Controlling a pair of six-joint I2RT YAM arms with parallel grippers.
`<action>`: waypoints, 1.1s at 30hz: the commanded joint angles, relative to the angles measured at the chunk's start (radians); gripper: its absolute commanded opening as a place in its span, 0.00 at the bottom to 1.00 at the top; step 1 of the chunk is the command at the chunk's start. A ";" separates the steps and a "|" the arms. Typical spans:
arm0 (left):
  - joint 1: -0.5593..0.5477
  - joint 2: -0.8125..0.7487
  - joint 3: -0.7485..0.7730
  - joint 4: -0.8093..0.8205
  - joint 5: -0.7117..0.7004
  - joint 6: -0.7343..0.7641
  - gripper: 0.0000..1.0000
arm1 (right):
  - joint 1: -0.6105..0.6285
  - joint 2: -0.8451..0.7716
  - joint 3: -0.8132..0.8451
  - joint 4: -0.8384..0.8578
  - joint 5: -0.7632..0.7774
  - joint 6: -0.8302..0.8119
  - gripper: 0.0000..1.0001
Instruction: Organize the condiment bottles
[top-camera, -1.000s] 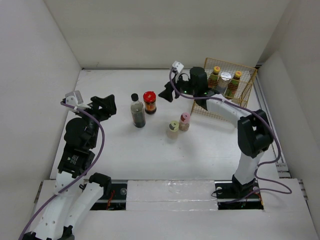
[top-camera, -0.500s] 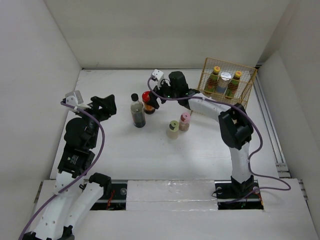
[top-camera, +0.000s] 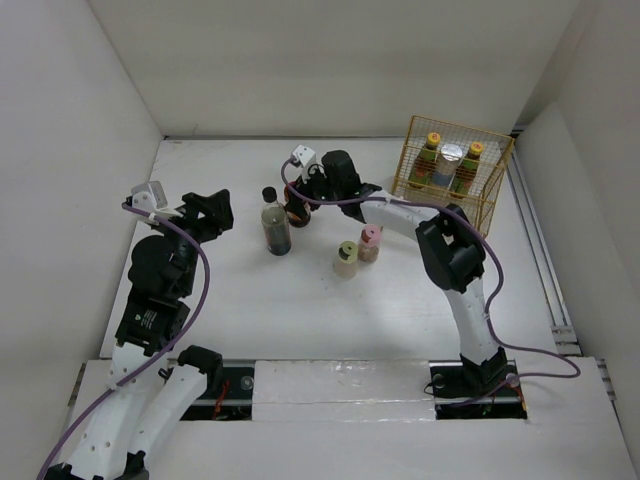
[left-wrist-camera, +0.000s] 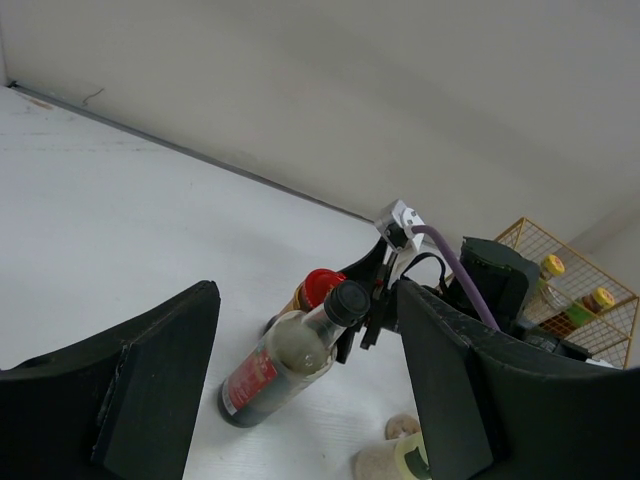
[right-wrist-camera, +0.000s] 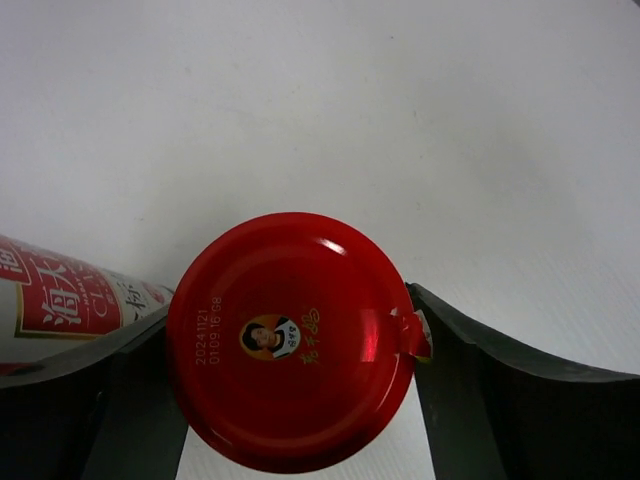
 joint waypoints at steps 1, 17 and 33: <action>-0.003 0.003 0.023 0.042 -0.003 0.013 0.68 | 0.009 -0.003 0.039 0.136 -0.002 0.061 0.79; -0.003 -0.009 0.014 0.051 0.007 0.013 0.68 | -0.123 -0.581 -0.311 0.420 0.064 0.231 0.46; -0.003 0.011 0.023 0.040 0.013 0.013 0.68 | -0.485 -0.838 -0.510 0.303 0.171 0.259 0.44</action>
